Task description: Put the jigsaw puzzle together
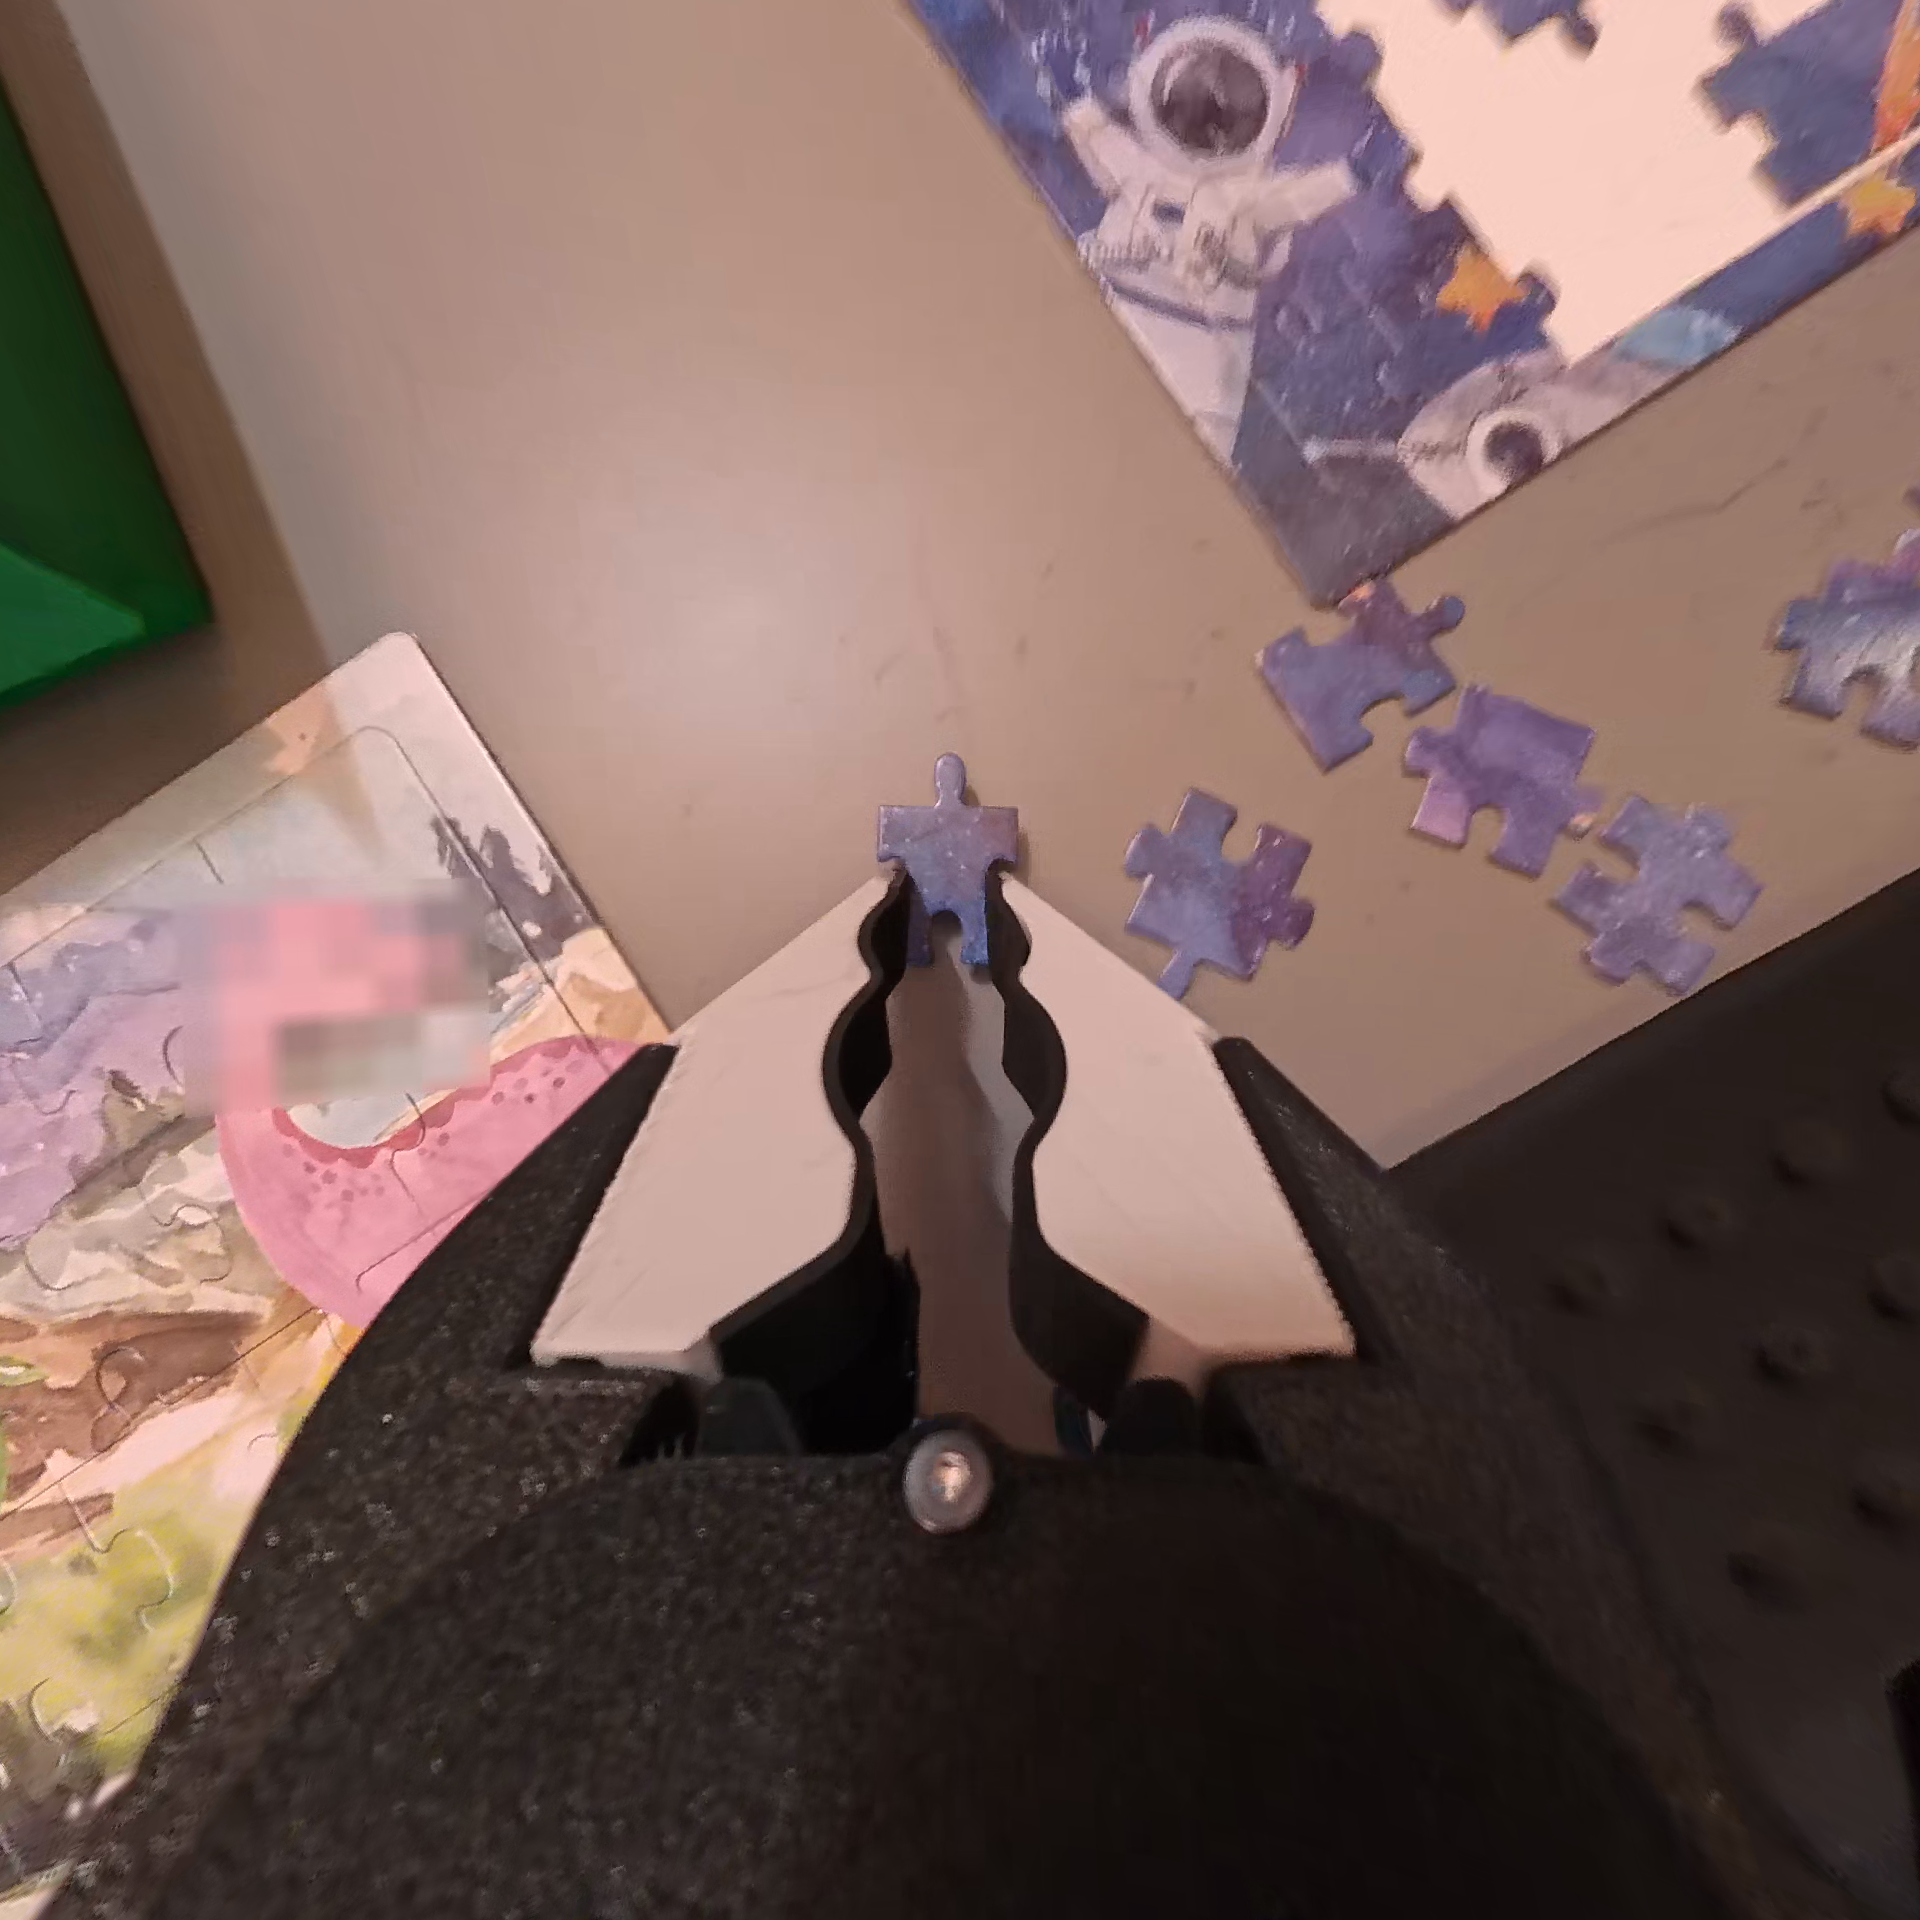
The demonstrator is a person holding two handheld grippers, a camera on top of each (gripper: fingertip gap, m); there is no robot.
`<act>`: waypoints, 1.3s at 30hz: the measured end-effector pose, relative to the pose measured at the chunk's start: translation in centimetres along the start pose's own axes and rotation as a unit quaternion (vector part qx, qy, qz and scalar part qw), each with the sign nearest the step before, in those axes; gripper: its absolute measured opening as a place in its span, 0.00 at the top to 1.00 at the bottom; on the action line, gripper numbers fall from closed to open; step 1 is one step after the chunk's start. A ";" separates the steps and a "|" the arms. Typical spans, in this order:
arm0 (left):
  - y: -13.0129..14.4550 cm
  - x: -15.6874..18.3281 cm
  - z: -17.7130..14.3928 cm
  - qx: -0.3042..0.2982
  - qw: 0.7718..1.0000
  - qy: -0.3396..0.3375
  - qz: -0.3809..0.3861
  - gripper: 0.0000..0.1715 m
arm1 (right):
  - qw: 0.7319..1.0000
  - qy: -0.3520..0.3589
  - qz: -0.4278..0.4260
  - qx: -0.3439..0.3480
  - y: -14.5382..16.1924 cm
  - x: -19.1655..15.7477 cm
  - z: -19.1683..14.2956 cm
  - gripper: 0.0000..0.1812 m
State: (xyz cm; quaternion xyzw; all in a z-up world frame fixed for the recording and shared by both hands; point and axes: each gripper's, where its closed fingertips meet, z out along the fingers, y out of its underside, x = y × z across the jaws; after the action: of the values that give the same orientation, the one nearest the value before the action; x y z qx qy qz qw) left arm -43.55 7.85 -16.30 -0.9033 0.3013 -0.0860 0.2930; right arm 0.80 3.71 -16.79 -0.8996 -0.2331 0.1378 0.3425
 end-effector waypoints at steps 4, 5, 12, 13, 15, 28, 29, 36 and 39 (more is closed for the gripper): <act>-6.2 3.5 -1.0 0.078 0.997 0.010 -0.024 0.92 | 1.000 -0.001 0.003 -0.001 0.0 0.0 0.0 0.79; -8.2 5.2 -1.0 0.100 0.994 0.026 -0.039 0.92 | 1.000 -0.001 0.004 0.001 0.0 0.0 0.0 0.79; -16.4 14.0 5.4 0.112 0.988 0.053 -0.093 0.91 | 0.997 0.054 -0.009 0.049 -0.9 0.9 -1.5 0.80; -16.6 14.5 6.6 0.099 0.990 0.043 -0.093 0.91 | 0.996 0.058 -0.014 0.059 -1.1 0.9 -1.8 0.81; -16.8 14.9 8.8 0.070 0.993 0.020 -0.095 0.91 | 0.995 0.062 -0.019 0.069 -1.3 0.9 -2.1 0.81; -18.0 15.2 12.2 0.002 0.990 -0.066 -0.128 0.91 | 0.994 0.049 -0.042 0.086 -1.5 0.1 -2.6 0.80; -18.0 15.1 12.4 -0.003 0.989 -0.072 -0.126 0.91 | 0.994 0.048 -0.039 0.088 -1.5 0.1 -2.6 0.80; -17.9 15.2 12.7 -0.015 0.990 -0.081 -0.116 0.91 | 0.994 0.042 -0.037 0.089 -1.5 0.1 -2.7 0.80; -17.8 15.3 12.8 -0.013 0.990 -0.076 -0.117 0.91 | 0.995 0.041 -0.038 0.087 -1.5 0.0 -2.6 0.80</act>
State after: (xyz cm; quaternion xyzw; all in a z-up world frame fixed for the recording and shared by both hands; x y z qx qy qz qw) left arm -18.20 16.38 -16.64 -0.9402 0.1709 -0.0465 0.2910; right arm 1.39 3.26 -13.86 -0.8616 -0.2402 0.1072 0.4341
